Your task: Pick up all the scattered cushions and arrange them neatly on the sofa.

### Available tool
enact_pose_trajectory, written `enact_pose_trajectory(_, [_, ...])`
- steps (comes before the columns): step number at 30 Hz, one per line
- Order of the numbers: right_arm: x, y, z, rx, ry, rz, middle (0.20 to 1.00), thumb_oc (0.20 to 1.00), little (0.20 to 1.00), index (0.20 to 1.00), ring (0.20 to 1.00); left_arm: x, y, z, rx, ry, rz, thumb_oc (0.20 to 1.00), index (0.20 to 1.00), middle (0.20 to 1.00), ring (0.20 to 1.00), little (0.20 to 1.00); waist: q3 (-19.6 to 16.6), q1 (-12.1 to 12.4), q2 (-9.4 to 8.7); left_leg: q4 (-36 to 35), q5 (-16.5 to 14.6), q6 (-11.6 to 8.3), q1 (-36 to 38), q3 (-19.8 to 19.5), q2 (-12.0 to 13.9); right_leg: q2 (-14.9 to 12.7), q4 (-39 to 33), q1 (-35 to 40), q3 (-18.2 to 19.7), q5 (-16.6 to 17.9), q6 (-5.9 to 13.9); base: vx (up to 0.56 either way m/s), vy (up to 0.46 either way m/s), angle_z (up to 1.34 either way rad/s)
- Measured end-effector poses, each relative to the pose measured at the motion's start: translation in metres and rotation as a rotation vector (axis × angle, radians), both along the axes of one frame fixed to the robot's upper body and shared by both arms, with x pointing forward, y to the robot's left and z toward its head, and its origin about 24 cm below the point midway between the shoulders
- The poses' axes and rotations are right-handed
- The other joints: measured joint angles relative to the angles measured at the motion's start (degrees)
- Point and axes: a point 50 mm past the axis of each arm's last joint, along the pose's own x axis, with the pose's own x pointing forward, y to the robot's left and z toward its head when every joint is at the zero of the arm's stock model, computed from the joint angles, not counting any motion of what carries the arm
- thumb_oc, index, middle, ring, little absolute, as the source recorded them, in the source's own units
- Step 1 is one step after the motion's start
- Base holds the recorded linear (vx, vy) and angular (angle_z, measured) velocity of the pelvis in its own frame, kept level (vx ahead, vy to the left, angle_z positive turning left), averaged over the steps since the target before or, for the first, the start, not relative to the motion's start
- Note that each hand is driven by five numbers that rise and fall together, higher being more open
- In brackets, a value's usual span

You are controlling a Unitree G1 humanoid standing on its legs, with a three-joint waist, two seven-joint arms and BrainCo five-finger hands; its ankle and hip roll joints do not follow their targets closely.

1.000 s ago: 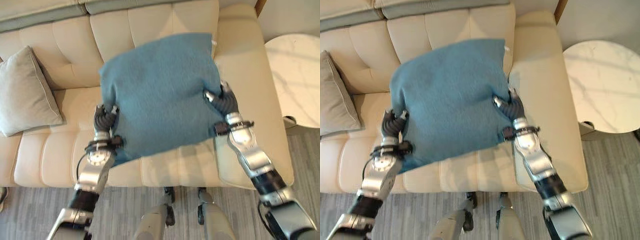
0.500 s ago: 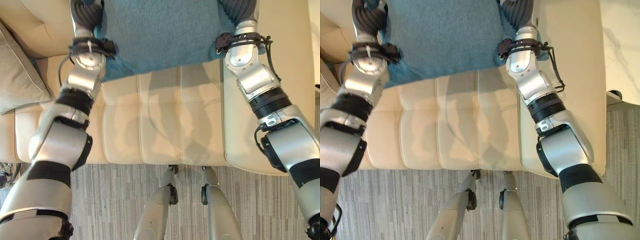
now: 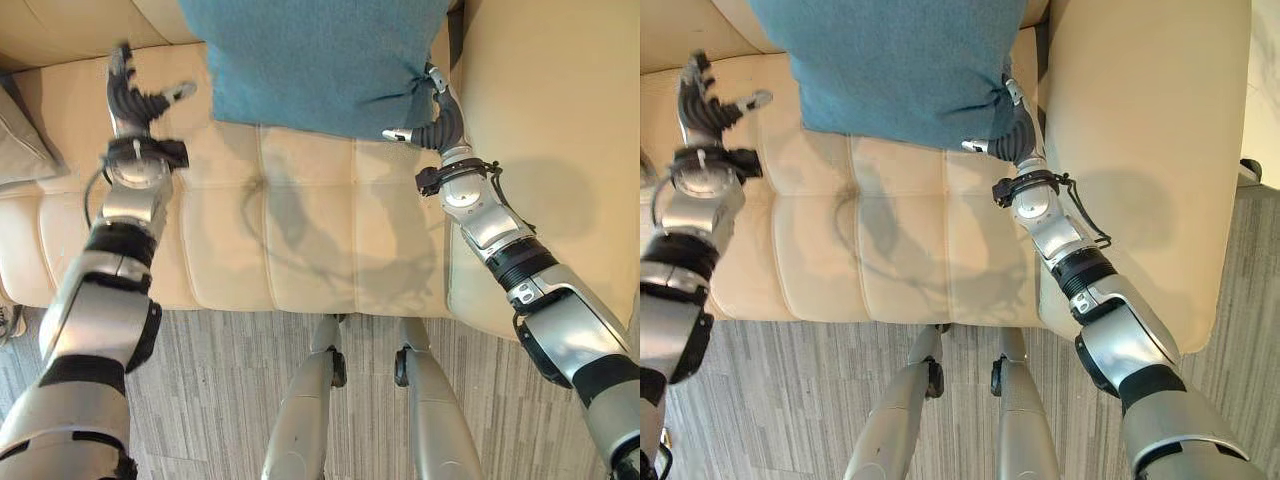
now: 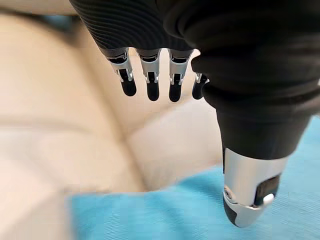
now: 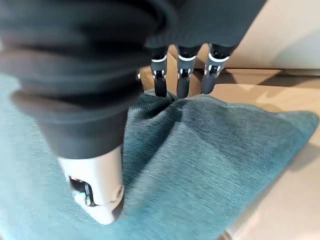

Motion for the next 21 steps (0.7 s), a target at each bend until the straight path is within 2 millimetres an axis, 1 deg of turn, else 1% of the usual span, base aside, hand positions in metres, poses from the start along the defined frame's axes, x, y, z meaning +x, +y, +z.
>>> enact_pose_trajectory(1, [-0.002,-0.002,0.004,-0.003,-0.017,0.001,1.0,1.0,1.0,1.0,1.0,-0.003,0.003,-0.015,-0.004,0.039,0.006,1.0,1.0,1.0,1.0,1.0,0.3,0.0,-0.43,-0.2,0.0,0.0,0.1,0.0,0.0,0.0,0.0,0.0,0.0,0.0,0.0,-0.04,0.017,0.01])
enact_pose_trajectory(3, [-0.005,-0.007,0.013,0.005,-0.046,0.002,1.0,1.0,1.0,1.0,1.0,-0.007,0.005,-0.028,-0.004,0.068,0.009,1.0,1.0,1.0,1.0,1.0,0.8,0.2,-1.3,-0.5,0.0,0.0,0.3,0.0,0.0,0.1,0.0,0.0,0.1,0.0,0.0,-0.05,0.024,0.0])
enact_pose_trajectory(5, [-0.011,-0.01,0.018,0.033,-0.078,0.017,1.0,1.0,1.0,1.0,1.0,-0.014,-0.001,-0.032,-0.009,0.037,-0.035,1.0,1.0,1.0,1.0,1.0,1.2,0.4,-1.98,-0.8,0.0,0.0,0.8,0.1,0.0,0.1,0.2,0.1,0.3,0.0,0.02,0.0,0.014,-0.03])
enact_pose_trajectory(7, [-0.017,-0.016,0.017,0.061,-0.097,0.029,1.0,1.0,1.0,1.0,1.0,-0.022,-0.008,-0.039,-0.004,0.023,-0.088,1.0,1.0,1.0,1.0,1.0,1.6,0.8,-2.65,-0.8,0.0,-0.01,2.1,0.1,0.0,0.1,0.9,1.1,0.4,-0.1,0.09,0.0,0.014,-0.02])
enact_pose_trajectory(8, [-0.021,-0.018,0.016,0.071,-0.105,0.037,1.0,1.0,1.0,1.0,1.0,-0.026,-0.012,-0.037,-0.002,-0.003,-0.112,1.0,1.0,1.0,1.0,1.0,1.8,0.9,-2.88,-0.8,0.0,-0.01,2.6,0.1,0.0,0.1,1.0,1.5,0.4,-0.1,0.13,0.05,0.021,0.01])
enact_pose_trajectory(9, [-0.028,-0.025,0.007,0.079,-0.104,0.043,1.0,1.0,1.0,1.0,1.0,-0.036,-0.022,-0.041,0.032,-0.025,-0.17,1.0,1.0,1.0,1.0,1.0,2.2,1.1,-3.15,-0.8,0.0,-0.02,4.9,0.2,-0.1,0.0,1.0,3.8,0.4,-0.4,0.46,0.06,0.017,-0.01])
enact_pose_trajectory(10, [-0.03,-0.028,-0.005,0.072,-0.072,0.05,1.0,1.0,1.0,1.0,1.0,-0.041,-0.023,-0.05,0.05,-0.004,-0.197,1.0,1.0,1.0,1.0,1.0,2.3,0.9,-3.3,-0.8,-0.4,-0.52,6.9,0.2,-0.1,0.0,1.3,5.6,0.4,-1.3,1.26,0.05,0.016,0.0])
enact_pose_trajectory(11, [-0.039,-0.032,-0.009,0.076,-0.077,0.075,1.0,1.0,1.0,1.0,1.0,-0.05,-0.025,-0.052,0.052,-0.019,-0.226,1.0,1.0,1.0,1.0,1.0,2.3,1.1,-3.41,-0.9,-1.2,-1.23,8.2,0.2,-0.1,-0.1,1.7,6.7,0.5,-1.8,0.94,0.05,-0.02,0.01])
enact_pose_trajectory(12, [-0.048,-0.038,-0.02,0.077,-0.073,0.089,1.0,1.0,1.0,1.0,1.0,-0.059,-0.028,-0.054,0.071,-0.035,-0.256,1.0,1.0,1.0,1.0,1.0,2.3,1.0,-3.42,-0.8,-1.2,-1.25,9.8,0.2,-0.2,-0.2,1.7,8.4,0.5,-1.9,1.04,0.07,-0.047,-0.02])
enact_pose_trajectory(13, [-0.054,-0.045,-0.039,0.066,-0.018,0.085,1.0,1.0,1.0,1.0,1.0,-0.067,-0.027,-0.066,0.076,0.001,-0.272,1.0,1.0,1.0,1.0,1.0,2.3,0.7,-3.65,-0.8,-1.6,-1.6,12.1,0.1,-0.2,-0.2,1.5,10.7,0.6,-2.1,1.13,0.07,-0.046,-0.05])
enact_pose_trajectory(14, [-0.06,-0.05,-0.05,0.048,0.015,0.089,1.0,1.0,1.0,1.0,1.0,-0.073,-0.026,-0.073,0.069,0.02,-0.282,1.0,1.0,1.0,1.0,1.0,2.3,0.7,-3.86,-0.8,-2.3,-1.77,13.6,0.2,-0.1,-0.1,1.6,12.2,0.7,-2.4,0.93,0.09,-0.045,-0.08])
enact_pose_trajectory(15, [-0.075,-0.06,-0.069,0.048,0.057,0.087,1.0,1.0,1.0,1.0,1.0,-0.085,-0.025,-0.081,0.047,0.017,-0.291,1.0,1.0,1.0,1.0,1.0,2.4,0.9,-4.19,-0.8,-2.7,-1.47,16.2,0.2,-0.1,-0.1,1.7,14.7,0.7,-2.8,1.0,0.09,-0.003,-0.06])
enact_pose_trajectory(16, [-0.081,-0.065,-0.079,0.049,0.087,0.083,1.0,1.0,1.0,1.0,1.0,-0.091,-0.024,-0.089,0.041,0.041,-0.288,1.0,1.0,1.0,1.0,1.0,2.3,0.5,-4.56,-0.7,-2.7,-1.49,17.3,0.2,0.0,0.0,1.7,15.6,0.8,-3.0,1.03,0.09,-0.003,-0.09])
enact_pose_trajectory(17, [-0.091,-0.072,-0.099,0.05,0.158,0.08,1.0,1.0,1.0,1.0,1.0,-0.101,-0.02,-0.101,0.035,0.08,-0.286,1.0,1.0,1.0,1.0,1.0,2.4,0.4,-5.35,-0.6,-3.5,-1.48,19.3,0.4,0.1,0.2,1.9,17.6,1.2,-3.6,0.73,0.14,0.073,-0.26])
enact_pose_trajectory(18, [-0.114,-0.084,-0.135,0.048,0.294,0.08,1.0,1.0,1.0,1.0,1.0,-0.125,-0.011,-0.133,-0.038,0.178,-0.252,1.0,1.0,1.0,1.0,1.0,1.7,-0.2,-7.15,-0.6,-4.6,-1.02,23.8,1.6,0.5,0.5,1.3,21.8,2.0,-4.1,0.71,0.13,0.085,-0.29])
enact_pose_trajectory(19, [-0.121,-0.09,-0.146,0.065,0.337,0.07,1.0,1.0,1.0,1.0,1.0,-0.131,-0.01,-0.144,-0.05,0.222,-0.251,1.0,1.0,1.0,1.0,1.0,1.4,-0.9,-7.68,-0.6,-4.9,-0.95,24.9,1.7,0.5,0.5,1.1,23.0,2.2,-4.2,0.73,0.13,0.084,-0.23])
enact_pose_trajectory(20, [-0.138,-0.108,-0.165,0.144,0.397,0.013,1.0,1.0,1.0,1.0,1.0,-0.142,-0.011,-0.161,-0.096,0.28,-0.252,1.0,1.0,1.0,1.0,1.0,1.1,-1.2,-8.19,-0.8,-5.3,-0.61,27.5,1.8,0.5,0.6,0.9,25.7,2.3,-4.7,0.94,0.05,0.071,-0.06])
enact_pose_trajectory(21, [-0.147,-0.113,-0.179,0.18,0.448,-0.012,1.0,1.0,1.0,1.0,1.0,-0.152,-0.01,-0.172,-0.127,0.31,-0.236,1.0,1.0,1.0,1.0,1.0,0.3,-1.4,-8.54,-0.8,-5.7,-0.67,28.5,1.8,0.5,0.6,0.8,26.7,2.3,-5.0,0.85,0.03,0.125,-0.19])
